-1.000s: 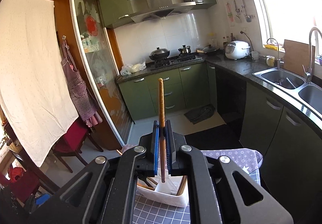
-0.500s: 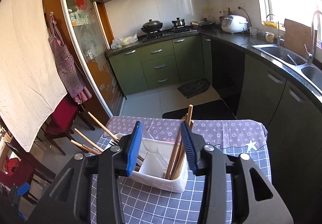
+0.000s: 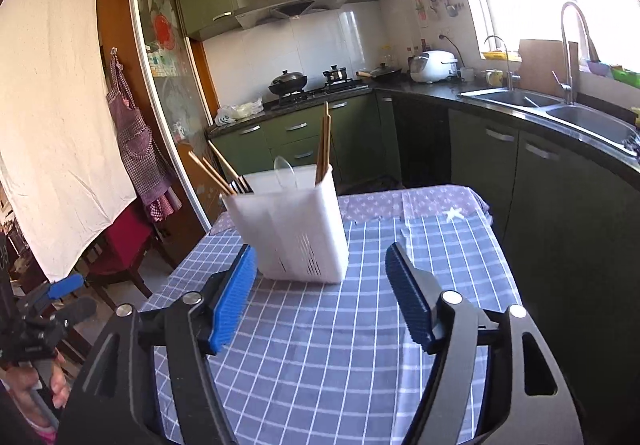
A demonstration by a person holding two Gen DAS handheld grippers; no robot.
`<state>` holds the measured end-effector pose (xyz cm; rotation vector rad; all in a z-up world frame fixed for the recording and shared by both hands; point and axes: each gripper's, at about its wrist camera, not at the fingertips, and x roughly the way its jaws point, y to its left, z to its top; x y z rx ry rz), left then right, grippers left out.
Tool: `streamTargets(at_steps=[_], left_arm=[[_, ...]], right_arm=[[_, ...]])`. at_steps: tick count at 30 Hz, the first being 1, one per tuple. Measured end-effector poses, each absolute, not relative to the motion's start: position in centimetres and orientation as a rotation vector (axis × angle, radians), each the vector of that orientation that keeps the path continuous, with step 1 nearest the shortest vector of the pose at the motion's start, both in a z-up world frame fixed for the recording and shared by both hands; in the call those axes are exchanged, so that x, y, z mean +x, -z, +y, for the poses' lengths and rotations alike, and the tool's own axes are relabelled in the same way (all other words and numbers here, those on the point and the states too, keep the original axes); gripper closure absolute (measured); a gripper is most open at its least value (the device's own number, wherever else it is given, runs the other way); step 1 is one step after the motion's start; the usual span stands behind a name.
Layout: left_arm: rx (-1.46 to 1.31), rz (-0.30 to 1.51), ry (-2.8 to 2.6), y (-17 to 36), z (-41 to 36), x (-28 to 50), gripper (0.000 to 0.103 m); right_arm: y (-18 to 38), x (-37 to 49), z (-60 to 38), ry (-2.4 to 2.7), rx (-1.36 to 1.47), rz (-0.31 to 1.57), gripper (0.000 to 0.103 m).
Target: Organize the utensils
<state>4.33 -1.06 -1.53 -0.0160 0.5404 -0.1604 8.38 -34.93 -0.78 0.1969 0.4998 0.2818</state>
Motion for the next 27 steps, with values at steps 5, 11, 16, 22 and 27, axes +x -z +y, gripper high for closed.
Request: streamTargets(at_steps=[5,11,16,22,27], left_arm=[[-0.021,0.520,0.157,1.0,-1.3,2.4,0.007],[0.005,0.473,0.134,-0.9,-1.5,-0.2,0.007],[-0.007,0.446,0.127,-1.7,-1.1,-1.9,0.007],[-0.038,0.444,0.098,-1.4,0.2,-2.5,0.007],[-0.054,0.453,0.077,-1.1,0.8,-2.7,0.007]], right_arm=[[1.4,1.8,-35.7,-0.260,0.183,0.416,0.005],[-0.9,-4.3,-34.7,-0.197,0.096,0.333,0.004],[-2.0,-5.4,-33.7,-0.190,0.073,0.316,0.004],[-2.6,-4.3,-33.0,-0.199,0.080,0.323,0.004],[-2.4,-3.6,-32.6,-0.200,0.075,0.337,0.004]])
